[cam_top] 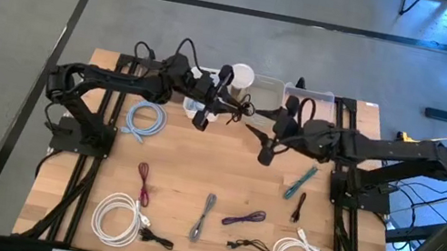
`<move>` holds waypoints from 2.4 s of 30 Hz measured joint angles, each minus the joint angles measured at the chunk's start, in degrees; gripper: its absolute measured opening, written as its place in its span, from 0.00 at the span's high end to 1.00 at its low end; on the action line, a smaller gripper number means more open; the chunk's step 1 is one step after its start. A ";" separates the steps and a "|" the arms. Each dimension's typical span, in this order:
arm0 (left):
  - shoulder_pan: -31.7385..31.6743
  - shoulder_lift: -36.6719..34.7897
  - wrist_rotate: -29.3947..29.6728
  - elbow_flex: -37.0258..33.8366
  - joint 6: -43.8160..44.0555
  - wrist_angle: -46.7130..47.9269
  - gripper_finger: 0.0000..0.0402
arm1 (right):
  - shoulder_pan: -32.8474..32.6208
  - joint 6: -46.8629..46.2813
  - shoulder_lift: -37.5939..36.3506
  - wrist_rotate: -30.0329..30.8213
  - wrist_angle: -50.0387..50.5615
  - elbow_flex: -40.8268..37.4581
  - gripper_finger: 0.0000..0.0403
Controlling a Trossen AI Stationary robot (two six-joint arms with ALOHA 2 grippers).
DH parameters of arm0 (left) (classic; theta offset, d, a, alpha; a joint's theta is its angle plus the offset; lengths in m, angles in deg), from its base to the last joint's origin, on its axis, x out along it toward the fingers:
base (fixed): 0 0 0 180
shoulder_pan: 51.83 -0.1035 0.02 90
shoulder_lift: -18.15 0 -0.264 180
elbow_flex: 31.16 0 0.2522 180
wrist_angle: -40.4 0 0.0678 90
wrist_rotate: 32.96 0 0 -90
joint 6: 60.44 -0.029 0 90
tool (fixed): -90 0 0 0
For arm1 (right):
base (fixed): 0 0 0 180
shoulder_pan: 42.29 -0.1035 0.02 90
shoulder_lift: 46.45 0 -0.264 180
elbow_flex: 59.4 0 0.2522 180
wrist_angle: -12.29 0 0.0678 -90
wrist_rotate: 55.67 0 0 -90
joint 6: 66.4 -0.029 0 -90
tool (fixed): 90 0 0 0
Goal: Pick & Place USB Port
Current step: Put the black charger cable into the gray bin
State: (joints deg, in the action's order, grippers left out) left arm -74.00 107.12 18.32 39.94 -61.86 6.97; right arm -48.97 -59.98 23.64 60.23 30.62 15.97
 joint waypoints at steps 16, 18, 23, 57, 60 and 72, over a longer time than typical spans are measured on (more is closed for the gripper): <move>0.33 -0.04 -2.91 0.00 0.92 -1.92 0.94 | 4.42 0.04 6.90 -7.70 -10.38 0.00 0.50; 0.32 -0.04 -2.88 0.00 1.38 -1.93 0.94 | 4.68 0.00 7.03 -7.74 -10.60 0.00 0.57; 0.28 -0.04 -2.87 0.02 1.62 -1.91 0.94 | 4.68 0.01 7.06 -7.76 -10.45 0.00 0.88; -4.55 -0.04 4.20 0.07 3.74 4.58 0.51 | 29.70 -23.98 4.34 -10.69 27.75 11.45 0.96; -4.57 -0.04 4.20 0.07 3.77 4.58 0.51 | 33.23 -24.18 9.71 -14.85 34.36 14.49 0.96; -4.57 -0.04 3.84 0.07 3.85 6.77 0.51 | 42.00 -22.66 25.46 -30.37 34.72 16.04 0.96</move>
State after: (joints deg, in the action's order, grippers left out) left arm -78.57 107.07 22.16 40.01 -58.00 13.74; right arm -6.98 -82.65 49.11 29.86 65.34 32.00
